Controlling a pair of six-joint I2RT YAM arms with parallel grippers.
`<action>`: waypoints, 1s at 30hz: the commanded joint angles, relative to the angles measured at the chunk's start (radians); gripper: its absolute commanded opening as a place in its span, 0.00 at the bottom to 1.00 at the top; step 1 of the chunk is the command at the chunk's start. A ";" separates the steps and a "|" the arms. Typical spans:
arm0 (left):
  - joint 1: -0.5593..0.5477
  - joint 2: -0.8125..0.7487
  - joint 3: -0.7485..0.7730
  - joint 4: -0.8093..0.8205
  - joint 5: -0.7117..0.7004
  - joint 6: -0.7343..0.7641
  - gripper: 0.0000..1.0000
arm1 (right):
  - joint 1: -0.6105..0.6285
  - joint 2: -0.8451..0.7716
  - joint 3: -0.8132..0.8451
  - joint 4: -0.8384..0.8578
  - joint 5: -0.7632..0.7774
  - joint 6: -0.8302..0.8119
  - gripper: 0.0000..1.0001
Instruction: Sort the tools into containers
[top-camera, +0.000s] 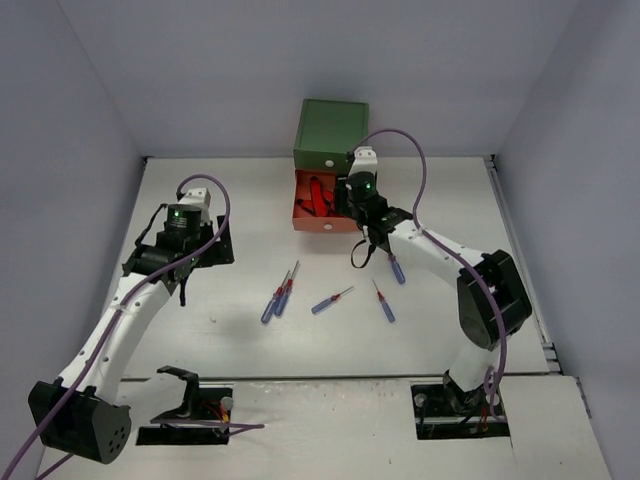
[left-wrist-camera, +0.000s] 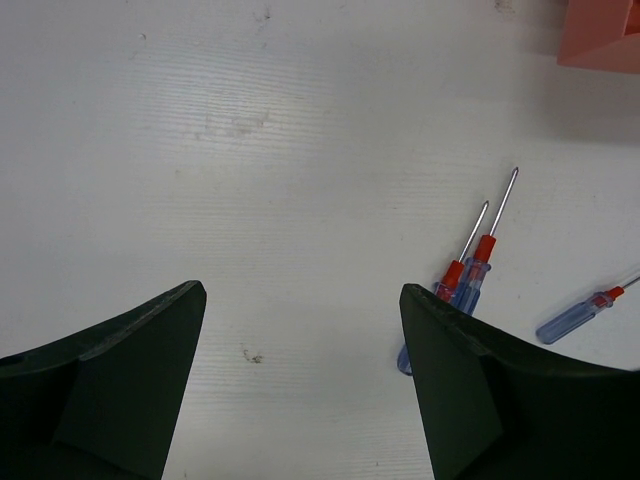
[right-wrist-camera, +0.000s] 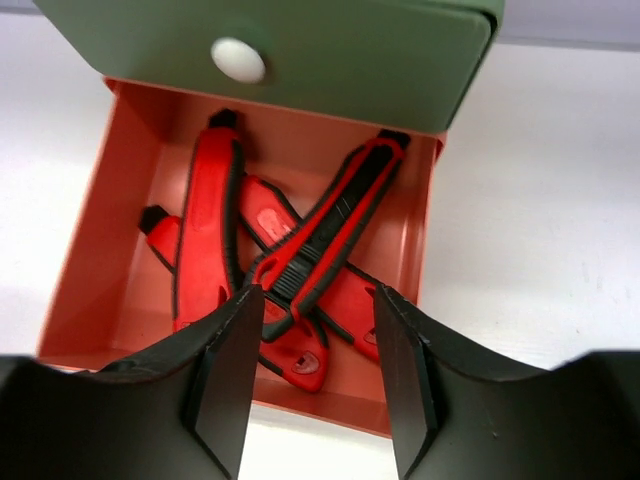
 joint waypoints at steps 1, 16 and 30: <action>0.000 -0.040 0.073 0.039 -0.003 -0.016 0.75 | 0.016 -0.112 0.048 0.056 -0.015 -0.029 0.48; 0.000 -0.046 0.105 -0.028 0.008 -0.030 0.75 | 0.172 -0.141 -0.239 0.053 0.070 0.272 0.63; 0.000 -0.094 0.094 -0.063 -0.001 -0.039 0.75 | 0.129 0.120 -0.037 0.110 0.132 0.254 0.59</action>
